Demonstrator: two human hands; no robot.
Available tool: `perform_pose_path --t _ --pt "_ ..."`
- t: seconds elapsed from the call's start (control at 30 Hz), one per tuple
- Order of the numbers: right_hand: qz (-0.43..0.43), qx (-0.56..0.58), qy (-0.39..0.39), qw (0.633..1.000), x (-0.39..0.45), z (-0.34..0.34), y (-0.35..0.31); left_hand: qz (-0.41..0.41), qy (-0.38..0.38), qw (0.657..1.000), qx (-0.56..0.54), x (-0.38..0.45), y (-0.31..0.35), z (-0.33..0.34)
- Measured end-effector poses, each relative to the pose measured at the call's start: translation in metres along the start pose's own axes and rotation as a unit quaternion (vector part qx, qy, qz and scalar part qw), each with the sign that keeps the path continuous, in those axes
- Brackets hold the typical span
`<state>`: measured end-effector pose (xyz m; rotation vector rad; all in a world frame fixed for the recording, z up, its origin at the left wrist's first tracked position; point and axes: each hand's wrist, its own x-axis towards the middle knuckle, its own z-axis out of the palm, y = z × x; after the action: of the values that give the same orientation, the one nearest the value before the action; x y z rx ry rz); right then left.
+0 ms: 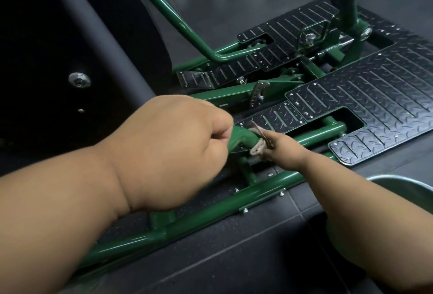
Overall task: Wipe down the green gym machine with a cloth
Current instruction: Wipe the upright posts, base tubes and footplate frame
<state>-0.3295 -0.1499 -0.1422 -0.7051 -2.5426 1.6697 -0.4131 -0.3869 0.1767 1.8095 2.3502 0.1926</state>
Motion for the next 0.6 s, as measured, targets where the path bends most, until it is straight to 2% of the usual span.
perform_pose_path --t 0.07,0.17,0.27,0.33,0.4,0.5,0.6 --pt "-0.045 0.081 -0.012 0.996 -0.011 -0.002 -0.039 0.009 0.015 1.000 -0.007 0.000 -0.001 0.002" --pt "-0.108 0.115 -0.048 0.986 -0.027 -0.002 -0.091 0.030 0.041 0.998 -0.027 -0.001 -0.005 0.004" --pt "-0.125 0.120 -0.097 0.980 -0.046 -0.012 -0.129 0.052 0.072 0.995 -0.041 -0.003 -0.008 0.005" --pt "-0.125 0.173 -0.120 0.969 -0.056 -0.014 -0.150 0.054 0.098 0.992 -0.049 -0.004 -0.010 0.007" --pt "-0.086 0.245 -0.108 0.960 -0.064 -0.008 -0.169 0.046 0.143 0.987 -0.048 -0.008 -0.010 0.009" --pt "-0.068 0.233 -0.072 0.967 -0.070 -0.001 -0.189 -0.003 0.252 0.967 -0.040 -0.020 -0.008 0.015" --pt "-0.075 0.225 -0.054 0.970 -0.077 0.001 -0.205 -0.064 0.320 0.943 -0.061 -0.031 -0.007 0.026"
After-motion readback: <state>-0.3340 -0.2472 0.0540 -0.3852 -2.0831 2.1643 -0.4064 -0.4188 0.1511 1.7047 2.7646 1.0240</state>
